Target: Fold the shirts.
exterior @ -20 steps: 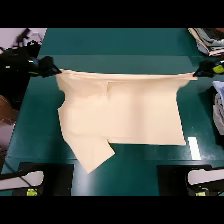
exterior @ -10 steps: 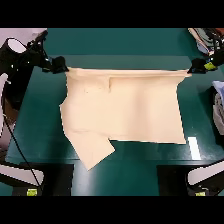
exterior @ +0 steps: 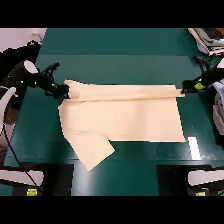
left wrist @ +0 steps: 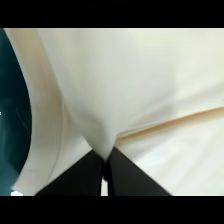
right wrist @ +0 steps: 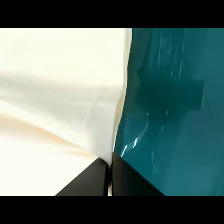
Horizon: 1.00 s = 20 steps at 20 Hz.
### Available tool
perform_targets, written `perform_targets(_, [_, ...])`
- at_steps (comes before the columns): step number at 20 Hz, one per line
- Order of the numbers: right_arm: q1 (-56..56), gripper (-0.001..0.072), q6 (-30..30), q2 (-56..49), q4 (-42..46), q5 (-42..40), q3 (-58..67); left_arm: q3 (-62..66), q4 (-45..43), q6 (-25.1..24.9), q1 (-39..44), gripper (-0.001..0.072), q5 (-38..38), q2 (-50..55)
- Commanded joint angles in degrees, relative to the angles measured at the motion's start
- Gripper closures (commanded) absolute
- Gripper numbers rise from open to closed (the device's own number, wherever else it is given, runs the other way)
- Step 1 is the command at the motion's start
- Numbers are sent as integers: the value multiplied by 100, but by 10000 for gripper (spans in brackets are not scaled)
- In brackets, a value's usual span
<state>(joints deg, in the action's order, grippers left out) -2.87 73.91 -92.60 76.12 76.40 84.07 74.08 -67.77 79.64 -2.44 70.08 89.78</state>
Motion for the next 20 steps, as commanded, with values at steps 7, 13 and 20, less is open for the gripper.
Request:
perform_targets(7, [-155,281,9,651,-367,407,-490,-1174,-129,321,2,228,297,-1405])
perform_targets(13, [-553,281,7,2127,-461,-175,-1709,-3989,337,861,2,228,479,-3768])
perform_targets(20, [-800,281,7,2924,-457,-372,-2339,-5576,1207,890,2,228,-59,-4542])
